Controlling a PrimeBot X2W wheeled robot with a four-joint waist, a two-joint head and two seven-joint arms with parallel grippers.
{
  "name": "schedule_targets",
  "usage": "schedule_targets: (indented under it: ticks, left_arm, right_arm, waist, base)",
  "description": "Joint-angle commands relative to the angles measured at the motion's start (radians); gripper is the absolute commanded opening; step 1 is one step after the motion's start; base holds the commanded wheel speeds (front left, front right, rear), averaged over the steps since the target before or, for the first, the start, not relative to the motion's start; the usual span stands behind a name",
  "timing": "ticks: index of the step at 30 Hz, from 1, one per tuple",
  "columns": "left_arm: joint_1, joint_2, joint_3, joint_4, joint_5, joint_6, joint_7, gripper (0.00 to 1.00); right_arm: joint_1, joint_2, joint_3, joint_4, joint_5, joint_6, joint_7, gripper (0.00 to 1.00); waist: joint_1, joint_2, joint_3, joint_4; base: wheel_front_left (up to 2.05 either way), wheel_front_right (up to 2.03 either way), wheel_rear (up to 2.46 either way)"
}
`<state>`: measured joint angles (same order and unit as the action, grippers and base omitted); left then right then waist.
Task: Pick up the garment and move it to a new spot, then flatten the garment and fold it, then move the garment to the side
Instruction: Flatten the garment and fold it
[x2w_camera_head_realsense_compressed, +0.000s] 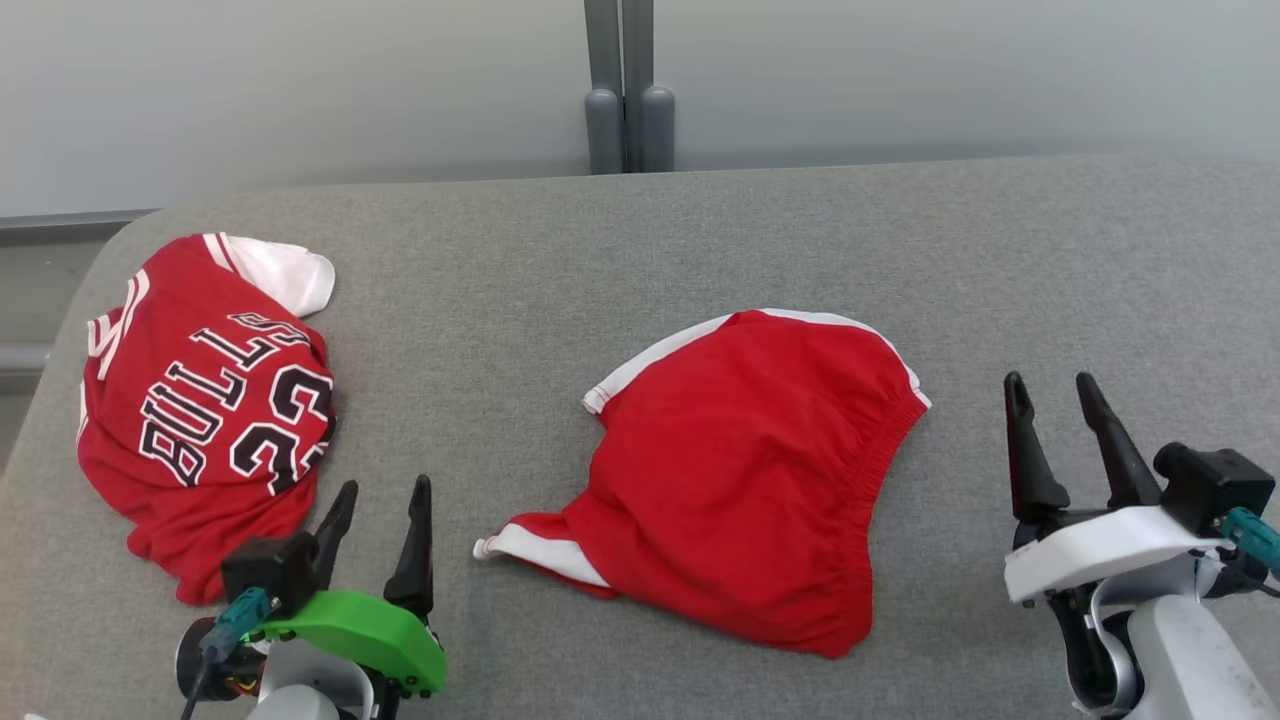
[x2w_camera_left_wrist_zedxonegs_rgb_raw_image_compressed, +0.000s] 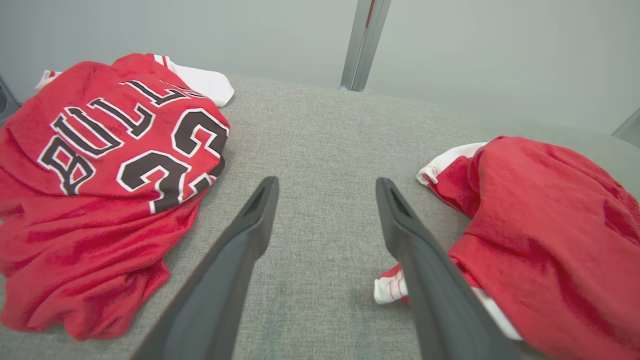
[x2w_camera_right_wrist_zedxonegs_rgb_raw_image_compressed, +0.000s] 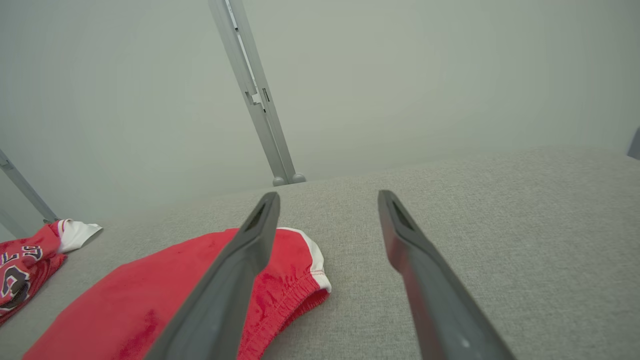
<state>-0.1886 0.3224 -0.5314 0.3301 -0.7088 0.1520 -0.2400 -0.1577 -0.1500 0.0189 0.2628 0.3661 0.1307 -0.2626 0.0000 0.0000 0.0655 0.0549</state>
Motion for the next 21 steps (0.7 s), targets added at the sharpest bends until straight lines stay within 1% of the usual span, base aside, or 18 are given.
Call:
schedule_targets:
  ticks: [1, 3, 7, 10, 12, 15, 21]
  left_arm:
    - [0.018, 0.004, 0.012, -0.013, 0.005, 0.010, -0.009, 1.00]
    - [0.029, 0.002, 0.024, -0.031, 0.008, 0.018, -0.016, 1.00]
    - [0.042, -0.008, 0.030, -0.050, 0.015, 0.018, -0.019, 1.00]
    - [0.048, -0.011, 0.033, -0.051, 0.019, 0.013, -0.022, 1.00]
    - [0.051, -0.014, 0.034, -0.050, 0.021, 0.011, -0.023, 1.00]
    - [0.050, -0.017, 0.033, -0.047, 0.023, 0.009, -0.024, 1.00]
    - [0.036, -0.023, 0.027, -0.035, 0.025, -0.002, -0.024, 1.00]
  right_arm:
    - [0.017, -0.008, 0.014, 0.014, 0.014, 0.000, -0.003, 1.00]
    - [0.021, -0.020, 0.049, 0.032, 0.038, 0.000, -0.003, 1.00]
    - [0.013, -0.049, 0.100, 0.060, 0.082, 0.000, -0.003, 1.00]
    - [0.006, -0.065, 0.173, 0.070, 0.144, 0.000, 0.021, 1.00]
    - [0.007, -0.085, 0.235, 0.070, 0.204, 0.000, 0.065, 1.00]
    - [0.014, -0.105, 0.296, 0.075, 0.298, 0.000, 0.137, 1.00]
    - [0.025, -0.114, 0.403, 0.081, 0.487, 0.000, 0.304, 1.00]
  waist:
    - [0.0000, 0.0000, -0.003, -0.006]
    - [0.0000, 0.0000, -0.006, -0.012]
    - [0.0000, 0.0000, -0.006, -0.025]
    - [0.0000, 0.0000, -0.007, -0.032]
    - [0.0000, 0.0000, -0.008, -0.034]
    - [0.0000, 0.0000, -0.009, -0.033]
    - [0.0000, 0.0000, -0.004, -0.012]
  base:
    - [0.00, 0.00, 0.00]
    - [0.00, 0.00, 0.00]
    - [0.00, 0.00, 0.00]
    - [0.00, 0.00, 0.00]
    - [0.00, 0.00, 0.00]
    - [0.00, 0.00, 0.00]
    - [0.00, 0.00, 0.00]
